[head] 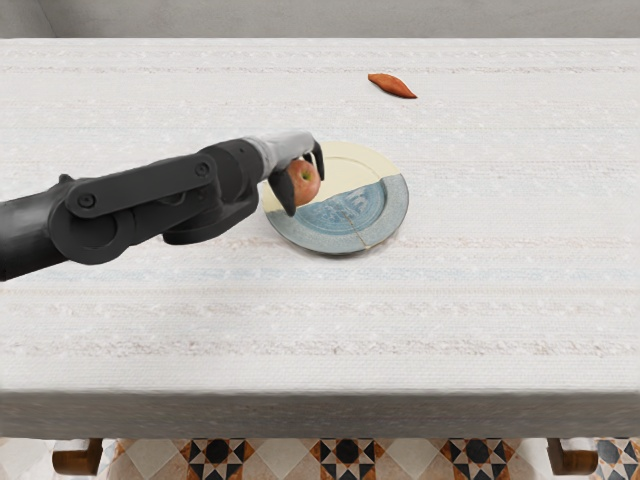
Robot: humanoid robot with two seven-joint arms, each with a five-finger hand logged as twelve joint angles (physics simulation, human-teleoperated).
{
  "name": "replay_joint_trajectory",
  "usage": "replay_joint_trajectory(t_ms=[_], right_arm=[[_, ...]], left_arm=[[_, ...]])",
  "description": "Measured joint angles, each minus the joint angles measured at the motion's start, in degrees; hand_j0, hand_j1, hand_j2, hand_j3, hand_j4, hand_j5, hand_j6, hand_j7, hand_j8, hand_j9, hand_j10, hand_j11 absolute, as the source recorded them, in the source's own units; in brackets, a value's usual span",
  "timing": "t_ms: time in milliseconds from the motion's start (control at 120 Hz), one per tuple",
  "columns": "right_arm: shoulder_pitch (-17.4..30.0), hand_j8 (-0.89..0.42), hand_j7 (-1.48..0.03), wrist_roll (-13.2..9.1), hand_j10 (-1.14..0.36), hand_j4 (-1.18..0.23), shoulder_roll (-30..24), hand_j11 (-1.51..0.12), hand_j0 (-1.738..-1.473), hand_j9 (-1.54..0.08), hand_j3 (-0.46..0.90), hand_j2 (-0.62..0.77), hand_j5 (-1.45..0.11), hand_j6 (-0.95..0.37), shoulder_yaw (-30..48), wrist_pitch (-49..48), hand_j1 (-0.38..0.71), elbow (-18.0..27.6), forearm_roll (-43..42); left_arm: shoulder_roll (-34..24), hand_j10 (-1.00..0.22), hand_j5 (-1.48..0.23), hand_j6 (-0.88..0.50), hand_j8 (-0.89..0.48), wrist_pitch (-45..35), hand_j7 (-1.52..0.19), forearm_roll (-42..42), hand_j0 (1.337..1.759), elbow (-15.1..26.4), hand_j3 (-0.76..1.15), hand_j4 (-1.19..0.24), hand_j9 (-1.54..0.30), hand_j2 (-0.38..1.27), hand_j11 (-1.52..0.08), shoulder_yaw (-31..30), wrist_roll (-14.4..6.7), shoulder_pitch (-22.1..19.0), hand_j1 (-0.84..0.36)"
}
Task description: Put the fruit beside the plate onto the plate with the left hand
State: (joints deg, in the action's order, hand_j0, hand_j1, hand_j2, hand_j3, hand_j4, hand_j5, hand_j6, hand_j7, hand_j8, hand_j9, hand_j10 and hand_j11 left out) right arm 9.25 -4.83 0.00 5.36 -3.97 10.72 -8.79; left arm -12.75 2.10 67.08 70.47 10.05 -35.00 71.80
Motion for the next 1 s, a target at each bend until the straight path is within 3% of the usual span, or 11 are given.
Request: replay_joint_trajectory(t_ms=[158, 383, 633, 817, 925, 1000], right_arm=[[0.0, -0.02, -0.03, 0.0, -0.02, -0.02, 0.0, -0.03, -1.658, -0.03, 0.0, 0.0, -0.03, -0.02, 0.0, 0.0, -0.32, 0.0, 0.0], [0.0, -0.02, -0.03, 0.0, -0.02, -0.02, 0.0, -0.03, -1.658, -0.03, 0.0, 0.0, -0.03, -0.02, 0.0, 0.0, -0.32, 0.0, 0.0], [0.0, -0.02, -0.03, 0.0, -0.02, -0.02, 0.0, -0.03, -1.658, -0.03, 0.0, 0.0, -0.03, -0.02, 0.0, 0.0, -0.32, 0.0, 0.0], [0.0, -0.02, -0.03, 0.0, -0.02, -0.02, 0.0, -0.03, -1.658, -0.03, 0.0, 0.0, -0.03, -0.02, 0.0, 0.0, -0.32, 0.0, 0.0], [0.0, -0.02, -0.03, 0.0, -0.02, -0.02, 0.0, -0.03, -1.658, -0.03, 0.0, 0.0, -0.03, -0.02, 0.0, 0.0, -0.32, 0.0, 0.0], [0.0, -0.02, -0.03, 0.0, -0.02, -0.02, 0.0, -0.03, -1.658, -0.03, 0.0, 0.0, -0.03, -0.02, 0.0, 0.0, -0.32, 0.0, 0.0]], left_arm=[[4.0, -0.5, -0.92, -0.29, -0.28, 0.0, -0.91, -0.2, 1.652, -1.8, 0.0, -0.47, -0.91, 0.27, -0.9, 0.4, 0.0, 0.0, -0.25], [3.2, -0.2, -0.35, -0.13, -0.12, -2.6, -0.34, -0.7, 1.656, -2.7, 0.0, -0.19, -0.34, 0.1, -0.34, 2.3, 0.0, -0.1, 0.11], [-7.4, -0.07, -0.12, -0.05, -0.05, -0.5, -0.11, -14.6, 1.657, -2.2, 0.0, -0.07, -0.11, 0.03, -0.11, 9.2, 0.0, -1.4, 0.27], [-22.4, -0.04, -0.06, -0.03, -0.03, 15.9, -0.06, -30.5, 1.658, -2.0, 0.0, -0.04, -0.06, 0.02, -0.06, 13.8, 0.0, -3.0, 0.31], [-33.1, -0.03, -0.04, -0.03, -0.03, 26.2, -0.04, -37.8, 1.658, -2.1, 0.0, -0.03, -0.04, 0.01, -0.04, 14.8, 0.0, -5.9, 0.32], [-37.0, -0.03, -0.04, -0.02, -0.02, 29.6, -0.04, -41.7, 1.658, -2.1, 0.0, -0.03, -0.04, 0.01, -0.04, 15.3, 0.0, -7.8, 0.32]])
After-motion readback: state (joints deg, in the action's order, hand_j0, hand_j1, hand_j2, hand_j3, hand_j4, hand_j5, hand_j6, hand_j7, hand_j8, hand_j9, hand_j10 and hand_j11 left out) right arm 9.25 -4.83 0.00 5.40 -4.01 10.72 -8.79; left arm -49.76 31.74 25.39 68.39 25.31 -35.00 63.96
